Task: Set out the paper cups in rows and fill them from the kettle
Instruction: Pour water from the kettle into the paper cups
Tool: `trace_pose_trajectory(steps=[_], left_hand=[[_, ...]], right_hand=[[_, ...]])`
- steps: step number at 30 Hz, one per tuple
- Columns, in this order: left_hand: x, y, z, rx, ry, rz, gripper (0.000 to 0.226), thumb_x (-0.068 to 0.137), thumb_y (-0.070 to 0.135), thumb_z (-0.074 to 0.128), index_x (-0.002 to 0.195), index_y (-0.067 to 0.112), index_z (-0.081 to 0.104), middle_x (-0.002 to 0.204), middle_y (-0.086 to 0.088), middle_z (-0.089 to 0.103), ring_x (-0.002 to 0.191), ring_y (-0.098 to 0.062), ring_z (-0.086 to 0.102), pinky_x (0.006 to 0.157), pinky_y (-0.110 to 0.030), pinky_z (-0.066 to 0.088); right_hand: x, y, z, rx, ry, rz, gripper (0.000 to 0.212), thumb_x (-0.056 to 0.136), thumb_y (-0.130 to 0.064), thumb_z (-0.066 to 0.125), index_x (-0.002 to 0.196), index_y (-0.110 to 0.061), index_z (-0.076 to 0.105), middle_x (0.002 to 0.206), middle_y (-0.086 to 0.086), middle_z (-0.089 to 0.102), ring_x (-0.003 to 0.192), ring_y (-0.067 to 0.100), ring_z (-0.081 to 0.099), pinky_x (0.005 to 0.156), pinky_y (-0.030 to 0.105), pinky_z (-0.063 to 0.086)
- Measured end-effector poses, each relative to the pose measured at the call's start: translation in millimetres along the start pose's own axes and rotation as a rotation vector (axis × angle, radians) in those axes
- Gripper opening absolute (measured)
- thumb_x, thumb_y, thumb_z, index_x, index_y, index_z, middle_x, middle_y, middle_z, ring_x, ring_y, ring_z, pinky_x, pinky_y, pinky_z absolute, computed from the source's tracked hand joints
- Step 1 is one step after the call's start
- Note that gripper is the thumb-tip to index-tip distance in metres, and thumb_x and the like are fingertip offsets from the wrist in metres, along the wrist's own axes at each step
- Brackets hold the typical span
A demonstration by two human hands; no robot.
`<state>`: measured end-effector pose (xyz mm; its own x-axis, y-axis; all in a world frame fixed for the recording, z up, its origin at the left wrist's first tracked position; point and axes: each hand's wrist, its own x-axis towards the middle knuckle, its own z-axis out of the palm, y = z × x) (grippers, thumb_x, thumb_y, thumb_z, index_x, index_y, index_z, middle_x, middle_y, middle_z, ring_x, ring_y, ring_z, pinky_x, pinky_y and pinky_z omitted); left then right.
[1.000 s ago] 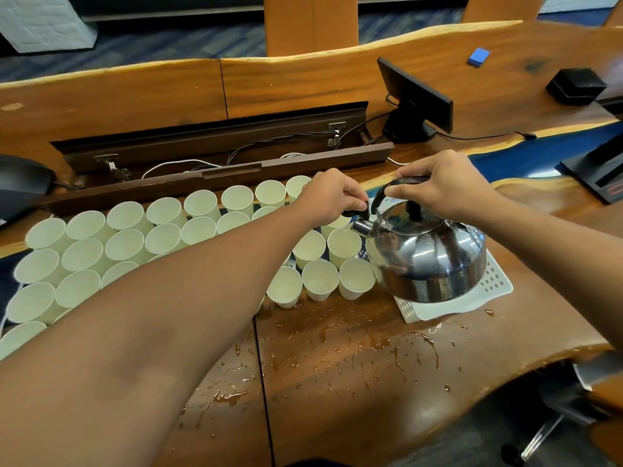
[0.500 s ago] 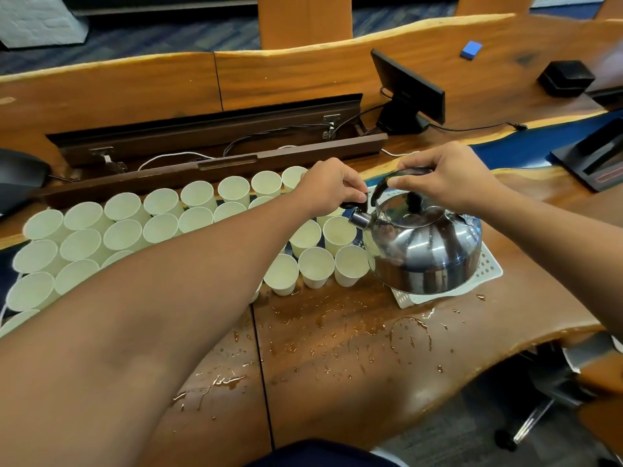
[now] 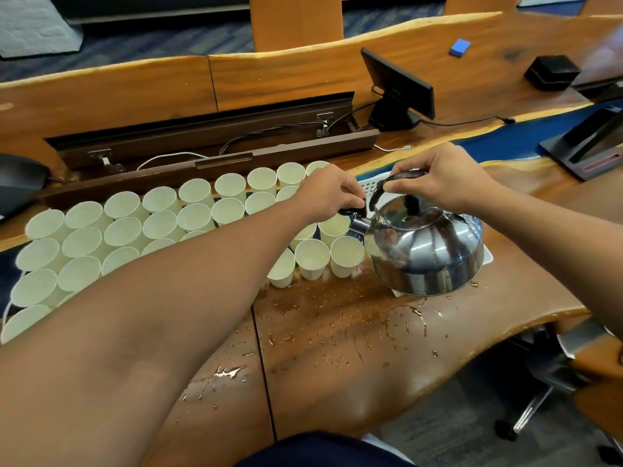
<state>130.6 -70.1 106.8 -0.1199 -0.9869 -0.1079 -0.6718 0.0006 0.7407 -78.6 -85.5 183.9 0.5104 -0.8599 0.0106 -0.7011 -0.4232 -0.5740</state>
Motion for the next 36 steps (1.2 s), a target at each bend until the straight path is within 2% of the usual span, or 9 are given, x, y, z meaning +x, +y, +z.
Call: trace_pose_trajectory(steps=[2, 9, 12, 17, 27, 32, 35, 36], left_hand=[[-1.1, -0.9, 2.3, -0.003, 0.004, -0.007, 0.008, 0.084, 0.024, 0.078, 0.090, 0.029, 0.079, 0.094, 0.006, 0.074, 0.093, -0.016, 0.066, 0.089, -0.045, 0.055], [-7.3, -2.9, 8.2, -0.017, 0.011, -0.014, 0.012, 0.083, 0.021, 0.079, 0.095, 0.024, 0.080, 0.096, 0.002, 0.075, 0.096, -0.017, 0.067, 0.088, -0.044, 0.056], [-9.5, -1.1, 7.8, -0.023, 0.008, -0.011, 0.012, 0.084, 0.019, 0.078, 0.096, 0.021, 0.080, 0.097, 0.001, 0.075, 0.097, -0.017, 0.066, 0.089, -0.044, 0.056], [-10.3, 0.3, 7.9, -0.018, 0.001, -0.013, 0.013, 0.085, 0.021, 0.077, 0.097, 0.024, 0.079, 0.100, 0.001, 0.074, 0.101, -0.017, 0.064, 0.087, -0.045, 0.056], [-10.6, 7.8, 5.6, -0.017, -0.015, 0.010, 0.012, 0.085, 0.019, 0.077, 0.097, 0.021, 0.079, 0.091, 0.004, 0.071, 0.097, -0.017, 0.065, 0.087, -0.041, 0.057], [-10.3, 9.1, -2.4, 0.003, -0.020, 0.033, 0.010, 0.086, 0.022, 0.077, 0.095, 0.024, 0.079, 0.090, 0.006, 0.072, 0.092, -0.014, 0.065, 0.085, -0.039, 0.057], [-9.8, 10.4, -17.5, 0.012, -0.031, 0.054, 0.011, 0.086, 0.022, 0.076, 0.097, 0.024, 0.079, 0.087, 0.011, 0.070, 0.087, -0.006, 0.064, 0.079, -0.028, 0.054], [-9.5, 10.6, -23.5, 0.017, -0.034, 0.058, 0.012, 0.086, 0.022, 0.076, 0.097, 0.023, 0.079, 0.087, 0.011, 0.070, 0.086, -0.004, 0.063, 0.076, -0.023, 0.051]], right_hand=[[-2.6, -2.8, 0.4, -0.002, -0.003, -0.003, 0.022, 0.082, -0.036, 0.077, 0.093, -0.016, 0.078, 0.091, 0.010, 0.073, 0.090, 0.023, 0.065, 0.081, 0.043, 0.055], [-7.1, -11.2, 2.1, -0.024, -0.017, 0.012, 0.026, 0.082, -0.035, 0.078, 0.097, -0.014, 0.078, 0.097, 0.006, 0.074, 0.095, 0.019, 0.066, 0.087, 0.039, 0.054], [-7.5, -13.2, 1.9, -0.035, -0.026, 0.014, 0.027, 0.082, -0.035, 0.078, 0.098, -0.014, 0.078, 0.099, 0.007, 0.074, 0.097, 0.020, 0.065, 0.089, 0.042, 0.054], [-9.0, -14.6, 0.9, -0.045, -0.021, 0.018, 0.028, 0.081, -0.036, 0.078, 0.100, -0.016, 0.078, 0.100, 0.006, 0.074, 0.098, 0.019, 0.066, 0.088, 0.039, 0.054], [-12.2, -13.2, -4.2, -0.042, -0.005, 0.007, 0.029, 0.081, -0.034, 0.078, 0.100, -0.011, 0.078, 0.100, 0.009, 0.074, 0.097, 0.022, 0.066, 0.089, 0.041, 0.054], [-10.3, -9.1, -5.2, -0.001, 0.017, 0.023, 0.024, 0.081, -0.035, 0.078, 0.095, -0.016, 0.078, 0.093, 0.004, 0.074, 0.089, 0.016, 0.066, 0.085, 0.037, 0.054], [-4.3, -9.3, -4.4, 0.009, 0.026, 0.006, 0.027, 0.080, -0.040, 0.078, 0.097, -0.019, 0.078, 0.085, -0.009, 0.070, 0.081, 0.002, 0.062, 0.072, 0.021, 0.048], [-1.8, -9.8, -3.6, 0.014, 0.039, 0.000, 0.029, 0.080, -0.041, 0.078, 0.097, -0.019, 0.079, 0.086, -0.008, 0.071, 0.083, 0.003, 0.063, 0.072, 0.021, 0.047]])
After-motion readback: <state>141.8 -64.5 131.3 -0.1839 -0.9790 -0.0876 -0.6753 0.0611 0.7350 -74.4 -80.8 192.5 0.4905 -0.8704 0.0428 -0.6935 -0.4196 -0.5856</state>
